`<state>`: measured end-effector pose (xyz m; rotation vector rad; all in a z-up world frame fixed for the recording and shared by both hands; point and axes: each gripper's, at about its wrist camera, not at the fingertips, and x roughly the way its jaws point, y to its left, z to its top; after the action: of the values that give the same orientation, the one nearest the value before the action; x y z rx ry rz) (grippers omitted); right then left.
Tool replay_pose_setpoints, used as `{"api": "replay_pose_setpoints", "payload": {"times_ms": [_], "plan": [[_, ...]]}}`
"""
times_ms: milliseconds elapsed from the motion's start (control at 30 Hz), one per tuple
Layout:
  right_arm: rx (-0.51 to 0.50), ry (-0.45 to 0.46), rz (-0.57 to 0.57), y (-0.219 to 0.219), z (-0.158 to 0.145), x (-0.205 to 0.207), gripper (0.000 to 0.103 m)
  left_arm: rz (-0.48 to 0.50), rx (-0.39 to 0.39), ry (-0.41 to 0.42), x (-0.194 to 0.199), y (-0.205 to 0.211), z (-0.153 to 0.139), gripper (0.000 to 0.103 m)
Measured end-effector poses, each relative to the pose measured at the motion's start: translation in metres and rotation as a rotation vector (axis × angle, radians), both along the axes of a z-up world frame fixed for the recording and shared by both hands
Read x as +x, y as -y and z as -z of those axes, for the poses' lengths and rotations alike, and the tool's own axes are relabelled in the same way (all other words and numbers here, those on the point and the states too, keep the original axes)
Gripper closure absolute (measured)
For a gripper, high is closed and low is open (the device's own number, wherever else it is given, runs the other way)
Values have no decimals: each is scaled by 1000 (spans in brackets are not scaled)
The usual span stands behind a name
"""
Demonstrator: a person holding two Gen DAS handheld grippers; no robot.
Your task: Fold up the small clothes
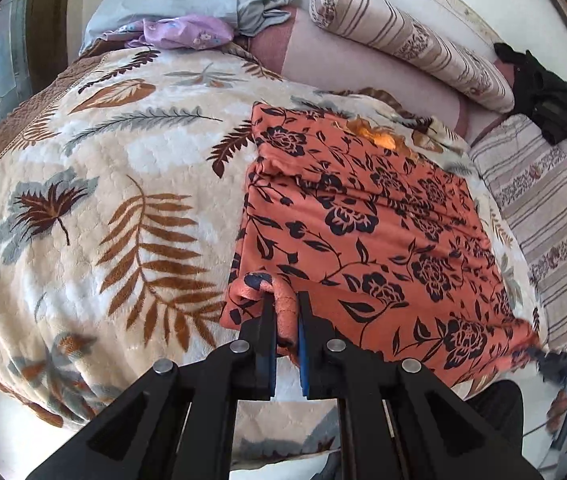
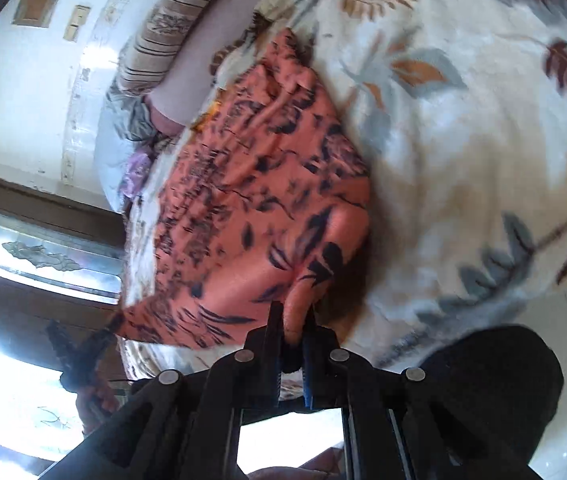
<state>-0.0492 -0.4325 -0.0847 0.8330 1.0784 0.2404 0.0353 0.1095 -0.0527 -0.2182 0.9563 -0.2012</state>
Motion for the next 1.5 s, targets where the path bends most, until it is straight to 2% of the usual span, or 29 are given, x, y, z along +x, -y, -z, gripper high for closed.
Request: {"api": "replay_pose_setpoints", "payload": {"times_ms": [133,233,300,367,433,467,500,533,567,600,667,767,833,867,933,1000,1033,1067,1100,1133,1167,1200,1300,1333,1400,1500], "plan": [[-31,156,-33,-4,-48,60,95,55,-14,67,28,5,-35,95],[-47,284,-14,3,-82,126,95,71,-41,143,80,9,-65,95],[-47,341,26,10,-96,177,95,55,-38,176,126,11,-74,95],[-39,341,71,17,-91,223,94,25,-54,171,170,12,-68,94],[-99,295,154,24,-68,269,91,37,-30,140,216,22,-42,93],[-140,259,170,26,-47,290,85,30,-26,108,237,27,-23,82],[-155,212,155,27,-21,307,62,30,-2,58,260,33,4,59],[-170,138,146,28,6,319,43,22,28,-1,276,37,27,48],[-188,68,157,27,28,326,25,3,65,-73,288,39,51,43],[-189,29,167,25,44,325,25,-7,89,-137,296,39,71,40],[-155,78,178,23,47,310,25,-23,19,-99,290,28,67,38],[-160,165,166,29,24,280,25,-40,-9,-20,266,11,35,37],[-191,204,166,34,10,257,25,-57,-31,64,236,-3,15,26],[-199,208,145,36,4,253,25,-55,-36,80,222,-7,10,20],[-219,155,46,24,10,246,25,-28,-69,82,195,-10,16,19],[-315,105,-67,-3,23,246,25,21,-46,16,189,3,41,19],[-366,89,-103,-14,31,246,25,23,-3,-26,191,13,57,19],[-398,80,-125,-25,37,248,27,26,26,-72,195,20,70,30],[-442,70,-135,-34,40,252,37,17,68,-102,200,29,80,37],[-506,46,-142,-43,41,255,46,13,97,-73,201,36,77,49],[-542,20,-153,-49,38,260,78,38,92,-85,206,43,71,86],[-551,9,-166,-54,31,262,80,33,94,-124,212,49,63,86],[-629,52,-192,-63,-5,259,84,29,128,-76,210,57,28,87],[-627,85,-177,-62,-25,253,86,31,117,-52,204,56,14,87],[-621,135,-154,-57,-53,237,98,36,94,-9,184,53,-8,87],[-603,167,-156,-56,-75,206,98,50,72,40,140,50,-29,86]]}}
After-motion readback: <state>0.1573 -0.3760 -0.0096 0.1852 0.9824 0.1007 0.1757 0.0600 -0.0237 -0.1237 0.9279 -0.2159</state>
